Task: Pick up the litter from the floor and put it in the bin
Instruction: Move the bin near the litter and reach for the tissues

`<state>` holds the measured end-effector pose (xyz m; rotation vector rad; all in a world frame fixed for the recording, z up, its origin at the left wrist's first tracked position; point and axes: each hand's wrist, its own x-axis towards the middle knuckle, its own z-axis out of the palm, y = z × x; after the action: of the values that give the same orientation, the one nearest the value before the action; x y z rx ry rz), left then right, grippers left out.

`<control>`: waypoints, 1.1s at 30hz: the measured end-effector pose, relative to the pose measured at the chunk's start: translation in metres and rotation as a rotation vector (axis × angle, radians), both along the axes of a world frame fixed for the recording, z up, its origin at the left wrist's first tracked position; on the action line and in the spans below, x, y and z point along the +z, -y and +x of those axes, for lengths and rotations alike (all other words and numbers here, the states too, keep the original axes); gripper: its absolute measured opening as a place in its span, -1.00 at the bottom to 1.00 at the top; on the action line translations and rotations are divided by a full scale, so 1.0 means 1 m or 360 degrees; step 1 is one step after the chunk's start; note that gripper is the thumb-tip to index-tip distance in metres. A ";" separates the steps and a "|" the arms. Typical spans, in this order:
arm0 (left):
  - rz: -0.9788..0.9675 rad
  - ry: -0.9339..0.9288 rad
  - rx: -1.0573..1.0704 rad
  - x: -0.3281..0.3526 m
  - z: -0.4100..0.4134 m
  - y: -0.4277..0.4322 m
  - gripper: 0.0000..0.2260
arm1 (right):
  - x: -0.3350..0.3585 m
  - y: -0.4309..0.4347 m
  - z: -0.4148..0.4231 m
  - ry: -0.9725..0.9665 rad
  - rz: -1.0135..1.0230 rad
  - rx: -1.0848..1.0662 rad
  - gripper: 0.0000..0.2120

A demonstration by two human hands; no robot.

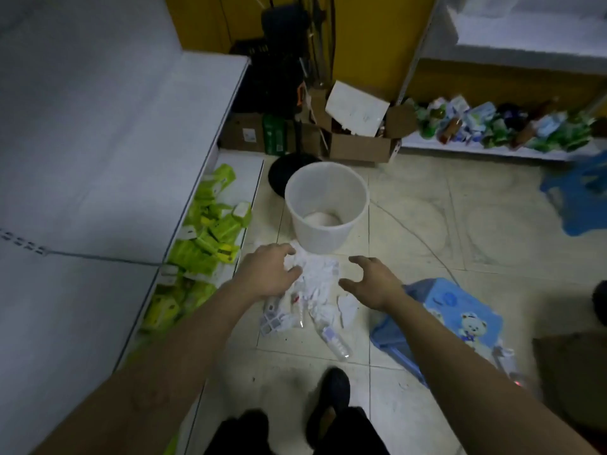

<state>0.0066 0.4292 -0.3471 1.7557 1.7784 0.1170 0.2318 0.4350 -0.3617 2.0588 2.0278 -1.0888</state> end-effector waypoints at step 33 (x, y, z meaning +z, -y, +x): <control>-0.0600 0.0125 0.0903 -0.728 0.058 -0.052 -0.17 | -0.666 0.033 0.017 0.0366 -0.0714 -0.0258 -0.27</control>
<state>0.0650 0.4814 -1.0747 0.9463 2.0353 0.0751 0.2491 0.4017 -1.0280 2.0190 1.3800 -1.1399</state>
